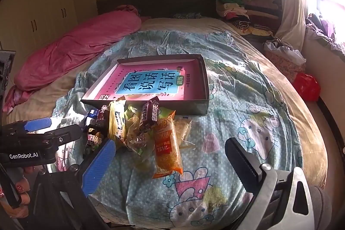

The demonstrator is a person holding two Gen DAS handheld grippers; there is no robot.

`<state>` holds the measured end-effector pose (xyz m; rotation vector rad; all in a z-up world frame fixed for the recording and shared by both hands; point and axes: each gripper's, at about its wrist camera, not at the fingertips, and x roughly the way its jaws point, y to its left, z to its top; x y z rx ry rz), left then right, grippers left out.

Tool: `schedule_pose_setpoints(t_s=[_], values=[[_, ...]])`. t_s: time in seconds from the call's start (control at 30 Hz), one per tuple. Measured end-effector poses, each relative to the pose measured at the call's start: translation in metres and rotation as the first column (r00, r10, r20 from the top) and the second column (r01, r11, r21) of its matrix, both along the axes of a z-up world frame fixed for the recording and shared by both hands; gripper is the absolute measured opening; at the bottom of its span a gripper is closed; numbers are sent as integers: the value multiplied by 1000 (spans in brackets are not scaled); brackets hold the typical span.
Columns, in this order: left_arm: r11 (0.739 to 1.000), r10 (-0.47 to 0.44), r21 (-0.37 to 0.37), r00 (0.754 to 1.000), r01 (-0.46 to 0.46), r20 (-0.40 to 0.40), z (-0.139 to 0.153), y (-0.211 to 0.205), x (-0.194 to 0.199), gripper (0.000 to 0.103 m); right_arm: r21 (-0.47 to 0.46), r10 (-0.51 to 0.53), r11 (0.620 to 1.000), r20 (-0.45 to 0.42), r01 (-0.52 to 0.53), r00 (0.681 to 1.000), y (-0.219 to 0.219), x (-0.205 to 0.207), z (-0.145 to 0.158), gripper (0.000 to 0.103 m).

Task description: Organize snacks

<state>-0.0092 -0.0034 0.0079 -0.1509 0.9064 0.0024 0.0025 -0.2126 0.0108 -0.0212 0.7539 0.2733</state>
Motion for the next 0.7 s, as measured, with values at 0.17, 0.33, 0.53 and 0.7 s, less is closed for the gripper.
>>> schedule_pose_setpoints(t_s=[0.17, 0.33, 0.53, 0.7], values=[[1000, -1, -2, 1000, 1, 0, 0, 0, 0, 102, -4, 5, 1000, 1, -5, 1000, 2, 0, 1, 103], [1000, -5, 5, 1000, 5, 1, -1, -1, -1, 102, -4, 5, 1000, 1, -5, 1000, 2, 0, 1, 103], [1000, 1, 7, 1000, -1, 1, -1, -1, -1, 102, -5, 5, 1000, 0, -5, 1000, 2, 0, 1, 103], [1000, -2, 9, 1000, 2, -2, -1, -2, -1, 102, -4, 5, 1000, 0, -5, 1000, 2, 1, 1, 103]])
